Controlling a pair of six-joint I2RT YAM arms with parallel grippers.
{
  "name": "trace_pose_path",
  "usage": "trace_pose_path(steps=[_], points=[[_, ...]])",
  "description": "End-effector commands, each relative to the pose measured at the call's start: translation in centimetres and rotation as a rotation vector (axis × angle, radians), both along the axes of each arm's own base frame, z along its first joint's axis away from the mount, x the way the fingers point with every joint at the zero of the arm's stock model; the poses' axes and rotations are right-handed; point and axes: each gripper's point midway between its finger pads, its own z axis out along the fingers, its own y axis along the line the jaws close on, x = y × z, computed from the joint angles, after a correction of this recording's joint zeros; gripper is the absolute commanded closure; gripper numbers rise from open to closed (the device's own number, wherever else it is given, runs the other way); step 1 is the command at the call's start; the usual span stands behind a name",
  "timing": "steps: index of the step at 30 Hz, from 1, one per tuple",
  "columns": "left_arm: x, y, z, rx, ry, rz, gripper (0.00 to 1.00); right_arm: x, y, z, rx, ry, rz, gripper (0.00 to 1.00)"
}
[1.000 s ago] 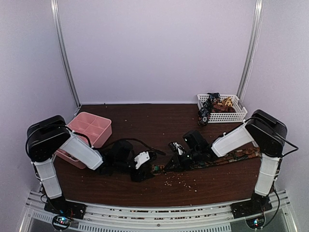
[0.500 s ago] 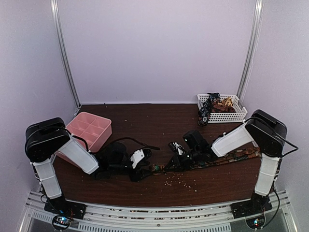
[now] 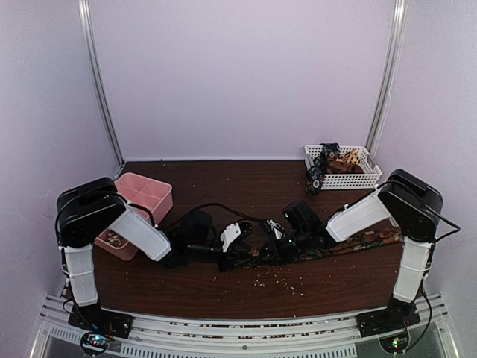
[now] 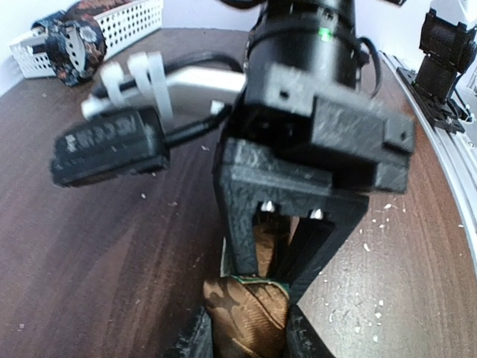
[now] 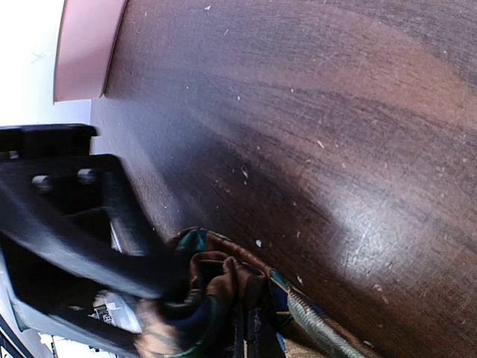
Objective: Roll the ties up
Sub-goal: Roll the tie at the center of the board.
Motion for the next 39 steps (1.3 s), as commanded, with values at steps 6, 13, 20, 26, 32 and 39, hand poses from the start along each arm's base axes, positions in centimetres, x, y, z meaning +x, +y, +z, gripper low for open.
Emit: trace_pose_path(steps=[6,13,20,26,32,39], points=[[-0.9,0.1,-4.2,0.079,0.092,-0.021,0.66,-0.2,-1.6,-2.3,-0.091,0.036,-0.036,1.00],[-1.6,1.8,-6.8,0.194,0.118,-0.021,0.70,-0.3,-1.9,0.4,-0.045,0.004,-0.032,0.93],[-1.7,1.7,-7.1,0.230,0.119,-0.041,0.71,0.0,-3.0,3.9,0.023,-0.037,-0.035,0.73],[-1.4,1.7,-7.2,0.248,0.116,-0.031,0.71,0.4,-1.6,5.1,0.080,-0.010,-0.037,0.65],[-1.4,1.8,-7.2,0.252,0.118,-0.030,0.70,0.3,-0.6,4.1,0.053,0.007,-0.016,0.65],[-1.3,1.7,-7.0,0.251,0.113,-0.026,0.68,0.2,-0.1,3.0,0.011,0.002,-0.001,0.83]])
